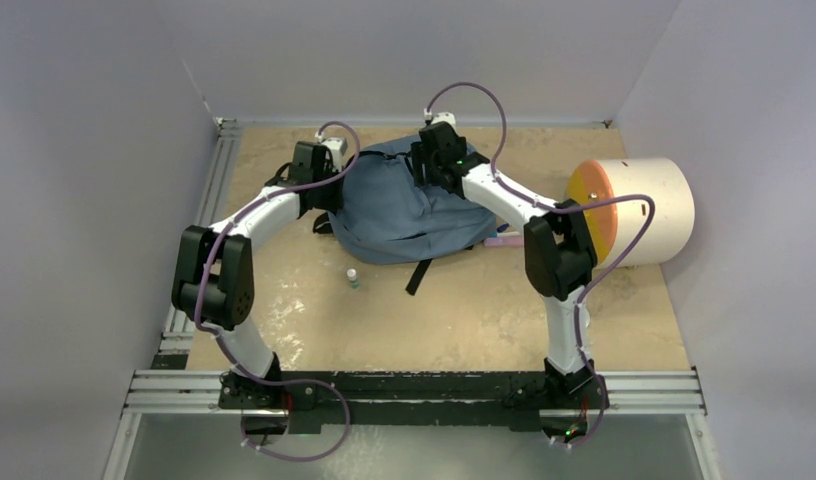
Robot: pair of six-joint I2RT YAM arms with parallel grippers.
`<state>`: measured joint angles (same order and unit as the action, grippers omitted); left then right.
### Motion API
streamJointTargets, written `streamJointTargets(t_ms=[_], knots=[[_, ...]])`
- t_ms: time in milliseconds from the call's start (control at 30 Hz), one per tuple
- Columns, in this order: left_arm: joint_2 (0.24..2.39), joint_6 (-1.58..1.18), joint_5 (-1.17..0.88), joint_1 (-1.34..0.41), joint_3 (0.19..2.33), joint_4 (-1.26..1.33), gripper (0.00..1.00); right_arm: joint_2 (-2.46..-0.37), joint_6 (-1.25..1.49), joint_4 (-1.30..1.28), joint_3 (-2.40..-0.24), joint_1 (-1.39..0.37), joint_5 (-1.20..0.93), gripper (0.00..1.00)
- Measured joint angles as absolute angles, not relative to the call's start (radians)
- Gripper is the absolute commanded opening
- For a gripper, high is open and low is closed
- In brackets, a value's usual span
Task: Pack the student bag
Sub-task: Adjust the student bag at the center of the board.
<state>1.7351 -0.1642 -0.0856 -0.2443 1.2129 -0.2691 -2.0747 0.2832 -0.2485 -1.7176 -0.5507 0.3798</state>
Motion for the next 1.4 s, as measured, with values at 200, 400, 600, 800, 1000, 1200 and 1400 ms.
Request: streamJointTargets(t_ms=[200, 400, 600, 800, 1000, 1200, 1400], knots=[[1.735, -0.163, -0.086, -0.244, 1.213, -0.27, 0.0, -2.075, 0.23, -0.248, -1.718, -0.571, 0.38, 0.84], [1.735, -0.163, -0.086, -0.244, 1.213, -0.27, 0.0, -2.075, 0.185, -0.252, -1.731, -0.606, 0.376, 0.85], [1.735, -0.162, -0.086, -0.244, 1.213, -0.27, 0.0, -2.091, 0.164, -0.268, -1.761, -0.624, 0.408, 0.84], [1.735, -0.161, -0.086, -0.244, 1.213, -0.27, 0.0, -2.17, 0.173, -0.319, -1.816, -0.627, 0.527, 0.82], [1.735, -0.16, -0.086, -0.244, 1.213, -0.27, 0.0, -2.191, 0.189, -0.34, -1.824, -0.63, 0.56, 0.75], [1.735, -0.16, -0.087, -0.244, 1.213, -0.27, 0.0, -2.191, 0.23, -0.357, -1.824, -0.63, 0.624, 0.63], [1.735, -0.16, -0.09, -0.244, 1.213, -0.27, 0.0, -2.18, 0.25, -0.361, -1.824, -0.63, 0.69, 0.58]])
